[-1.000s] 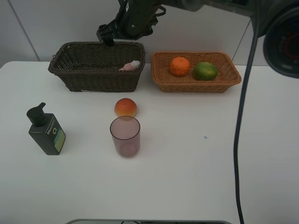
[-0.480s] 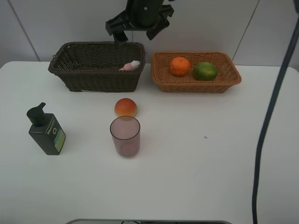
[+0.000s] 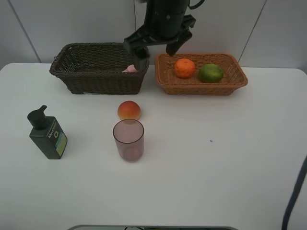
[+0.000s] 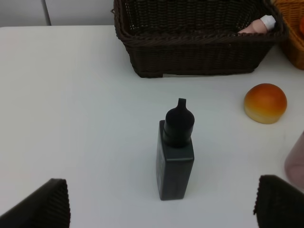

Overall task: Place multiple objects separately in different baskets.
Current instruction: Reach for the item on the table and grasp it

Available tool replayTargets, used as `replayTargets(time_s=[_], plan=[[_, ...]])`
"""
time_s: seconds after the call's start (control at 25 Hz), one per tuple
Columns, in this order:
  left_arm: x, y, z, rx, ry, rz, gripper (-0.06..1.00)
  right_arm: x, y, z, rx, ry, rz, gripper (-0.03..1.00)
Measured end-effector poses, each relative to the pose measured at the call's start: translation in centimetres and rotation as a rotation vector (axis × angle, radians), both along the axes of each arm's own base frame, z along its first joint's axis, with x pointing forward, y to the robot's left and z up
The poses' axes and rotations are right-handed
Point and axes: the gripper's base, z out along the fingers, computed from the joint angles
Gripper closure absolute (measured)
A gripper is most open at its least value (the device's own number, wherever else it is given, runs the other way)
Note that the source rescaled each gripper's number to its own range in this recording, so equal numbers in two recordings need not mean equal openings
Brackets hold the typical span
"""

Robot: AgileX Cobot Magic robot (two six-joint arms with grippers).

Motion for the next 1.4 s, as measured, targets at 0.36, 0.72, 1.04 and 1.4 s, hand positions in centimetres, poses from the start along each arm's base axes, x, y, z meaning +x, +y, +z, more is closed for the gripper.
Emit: replayTargets(time_s=[0.36,0.72,1.04,1.4], plan=[[0.0,0.0,0.0,0.000,0.000,0.000,-0.05,-3.2,-9.9,0.2,0.038,0.013,-0.175,0.08],[0.0,0.0,0.0,0.000,0.000,0.000,-0.05,-8.8,-21.2,2.0,0.085,-0.078,-0.452,0.08],[0.0,0.0,0.0,0.000,0.000,0.000,-0.05,-17.9,-25.3,4.4,0.185,-0.327,-0.551,0.08],[0.0,0.0,0.0,0.000,0.000,0.000,-0.05,-27.2,-26.4,6.0,0.294,-0.589,-0.534,0.08]])
